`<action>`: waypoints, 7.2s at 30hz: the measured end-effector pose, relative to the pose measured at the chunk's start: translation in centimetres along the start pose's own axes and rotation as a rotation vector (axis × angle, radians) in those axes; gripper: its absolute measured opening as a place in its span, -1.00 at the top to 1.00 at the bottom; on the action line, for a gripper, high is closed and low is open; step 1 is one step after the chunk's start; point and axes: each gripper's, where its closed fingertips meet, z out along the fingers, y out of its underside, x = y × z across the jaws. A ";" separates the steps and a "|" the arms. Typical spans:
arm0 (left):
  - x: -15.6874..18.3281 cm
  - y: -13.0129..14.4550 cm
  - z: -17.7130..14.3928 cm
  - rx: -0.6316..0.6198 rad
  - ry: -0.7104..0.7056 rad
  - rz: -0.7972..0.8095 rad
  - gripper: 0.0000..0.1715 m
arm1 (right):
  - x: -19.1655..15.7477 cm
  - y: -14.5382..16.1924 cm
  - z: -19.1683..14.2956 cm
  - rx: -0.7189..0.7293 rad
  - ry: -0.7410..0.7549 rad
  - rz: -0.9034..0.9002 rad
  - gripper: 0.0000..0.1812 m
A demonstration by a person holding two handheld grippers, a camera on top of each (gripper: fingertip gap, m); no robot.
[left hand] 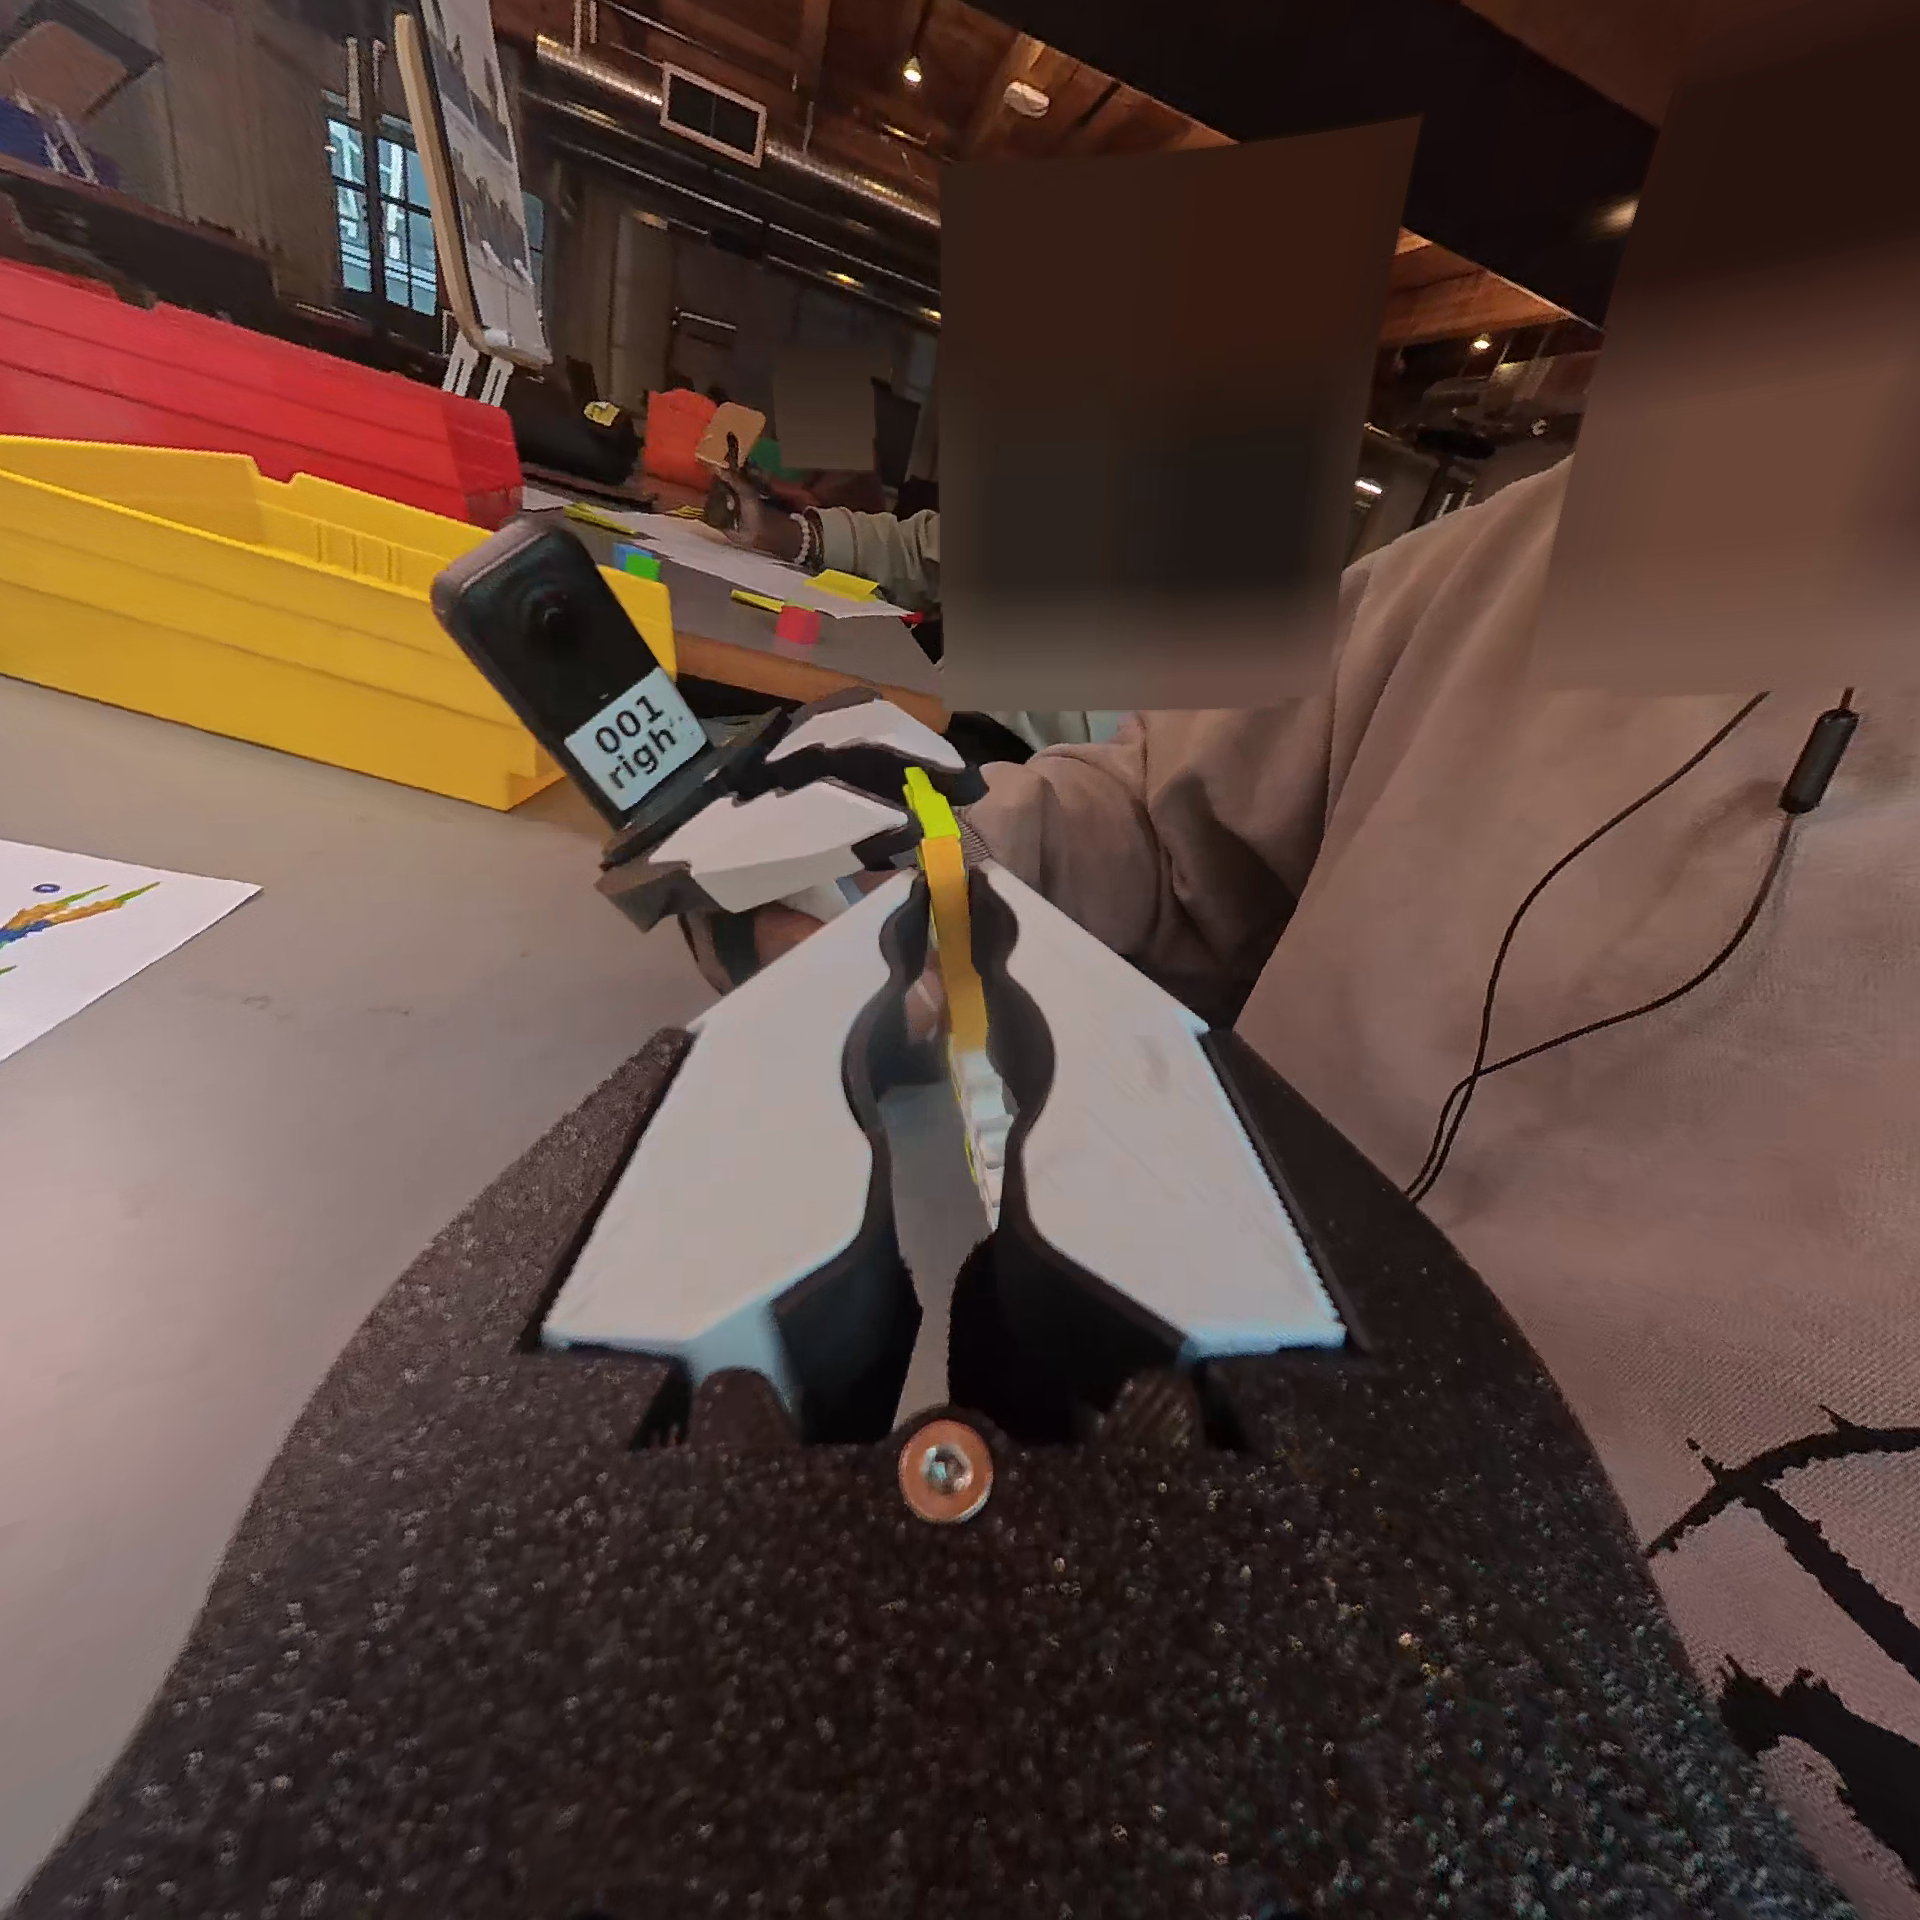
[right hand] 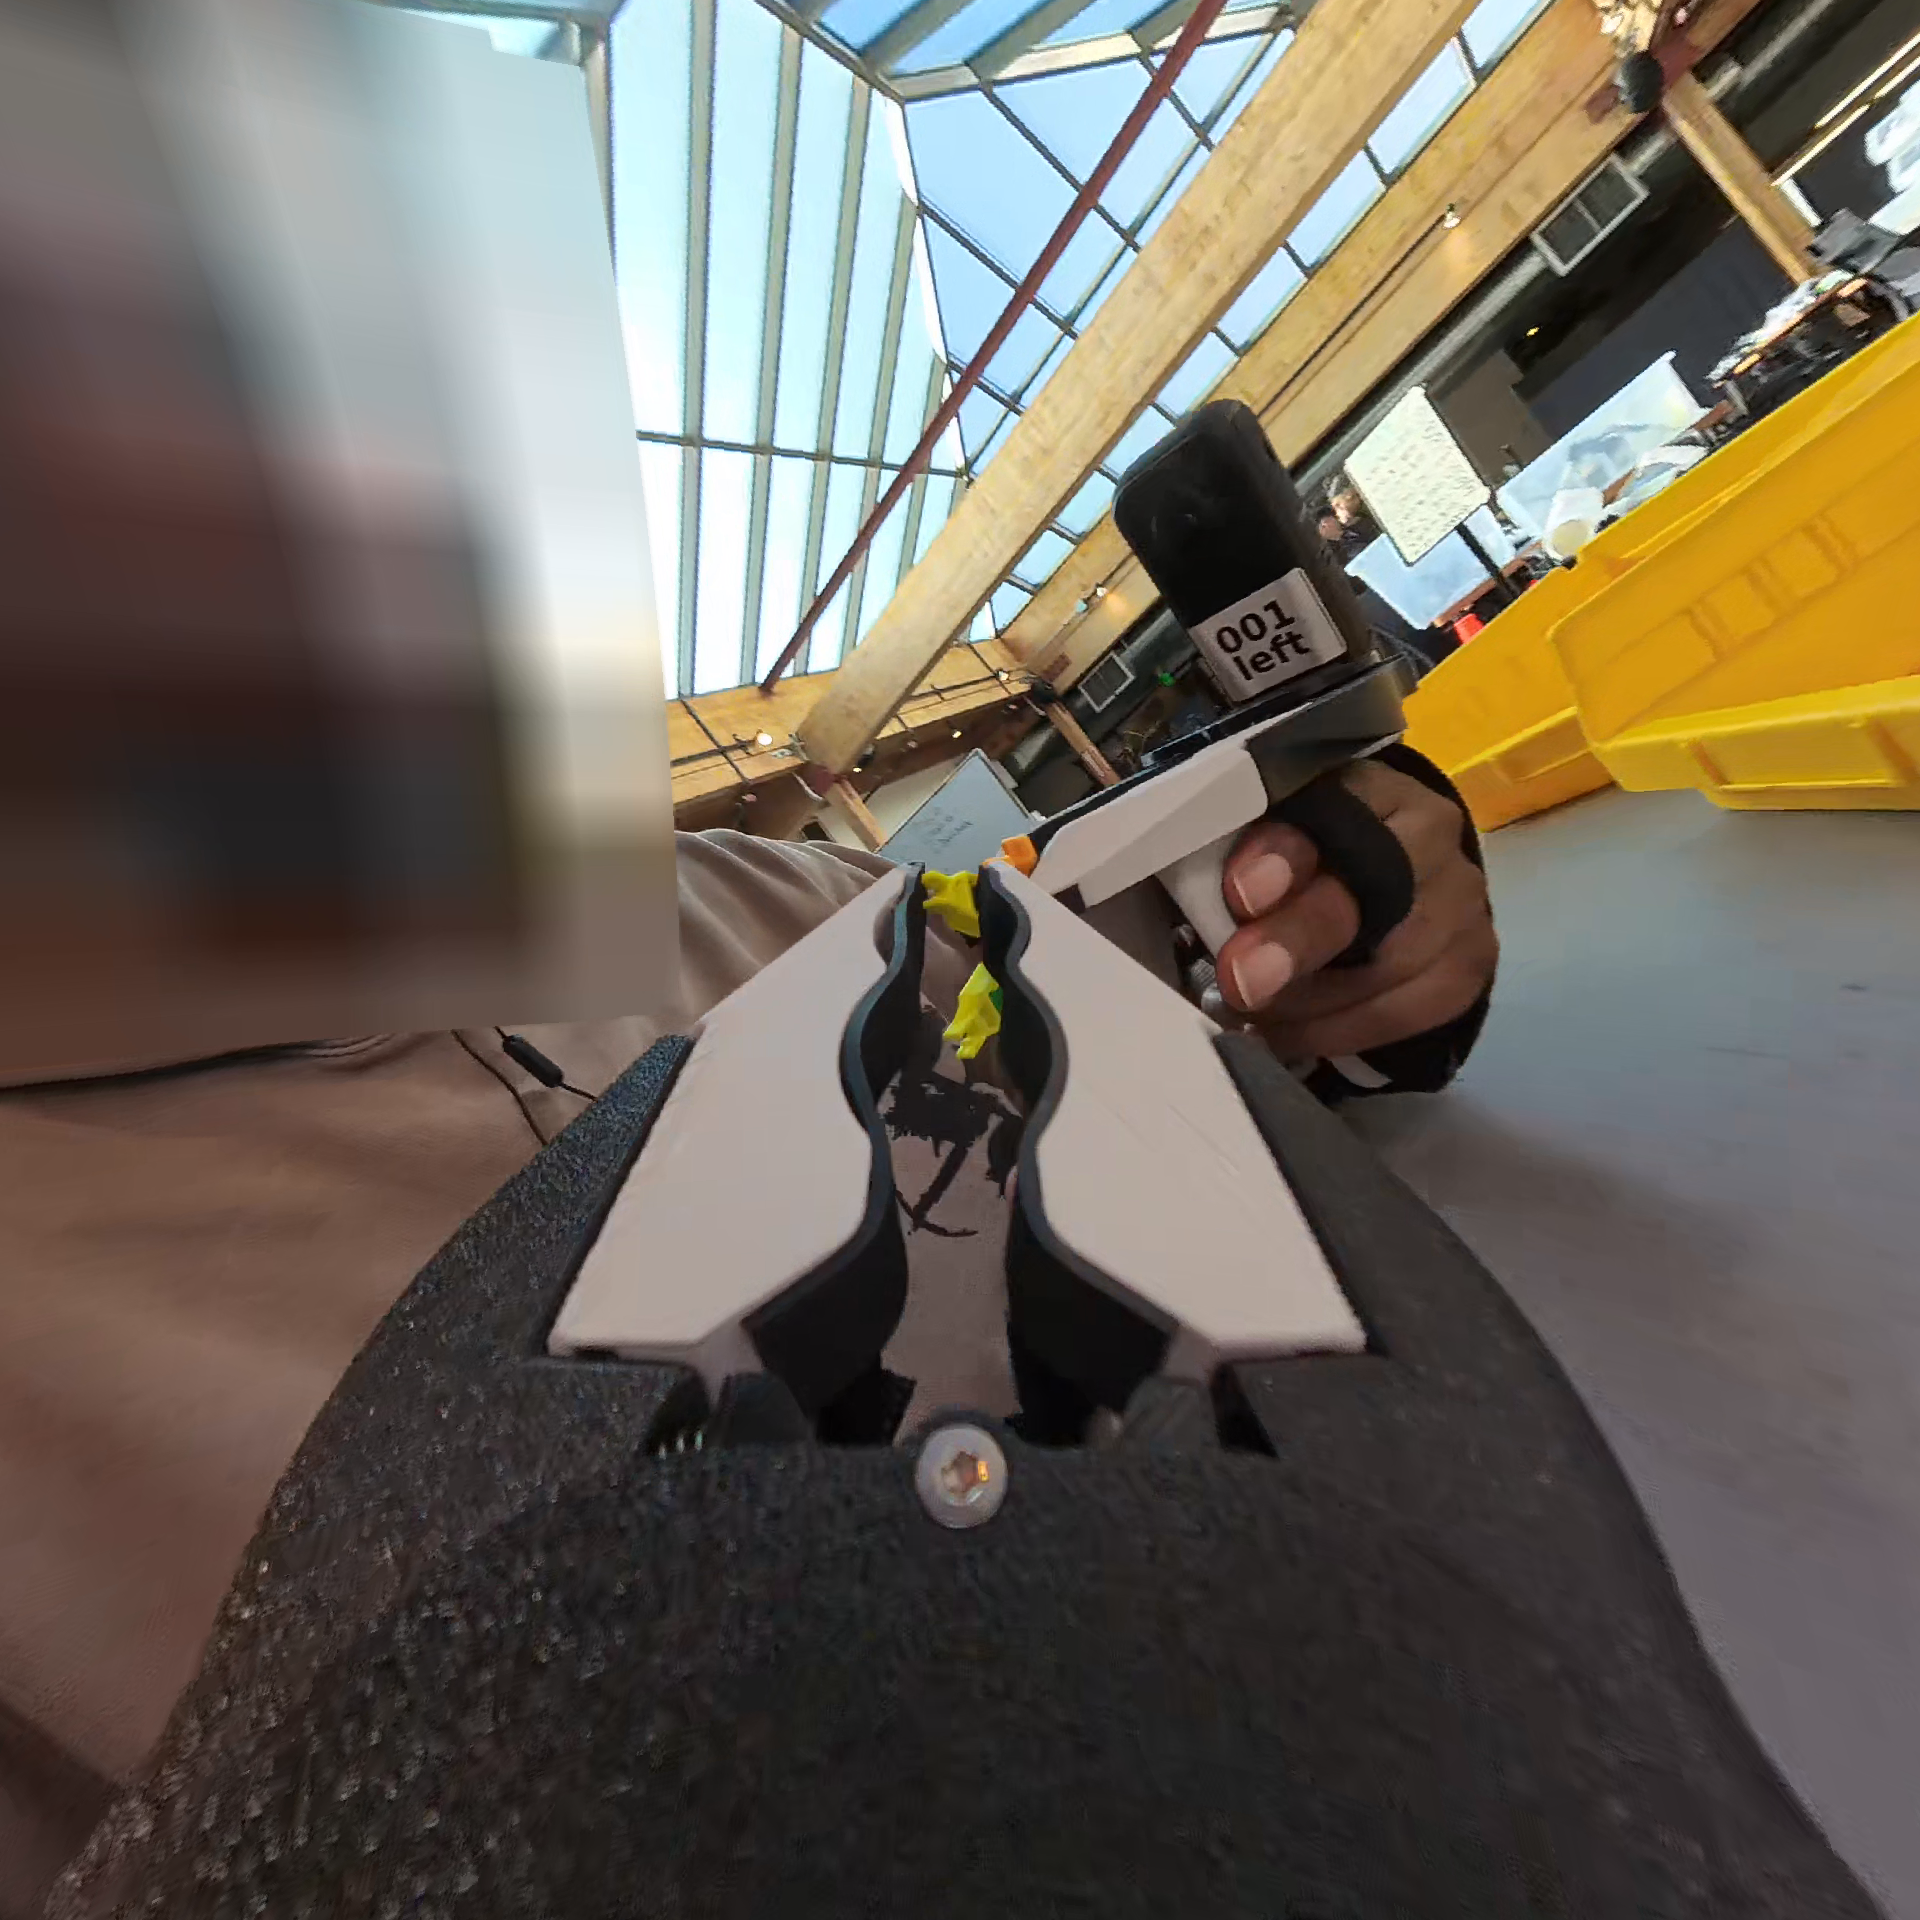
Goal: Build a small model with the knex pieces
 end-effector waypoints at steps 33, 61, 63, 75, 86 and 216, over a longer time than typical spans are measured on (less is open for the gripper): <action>-1.5 0.0 0.9 0.036 -0.015 -0.130 0.94 | 0.0 -0.9 -1.2 -0.126 0.156 -0.361 0.96; -4.4 1.4 -1.3 -0.086 -0.191 -0.121 0.94 | 1.8 -1.9 -4.6 -0.423 0.594 -0.905 0.85; -4.6 1.7 -1.3 -0.094 -0.196 -0.125 0.94 | 2.3 -1.4 -4.6 -0.443 0.595 -0.899 0.84; -7.8 2.8 -2.3 -0.111 -0.385 -0.130 0.93 | 6.9 -5.0 -9.2 -0.383 0.976 -0.877 0.76; -9.4 3.2 -3.3 -0.090 -0.485 -0.170 0.93 | 14.1 -21.5 -31.1 0.106 1.896 -0.484 0.53; -12.5 1.5 -2.9 0.184 -0.624 -0.420 0.94 | 10.3 -4.4 -6.2 -0.468 1.314 -1.179 0.97</action>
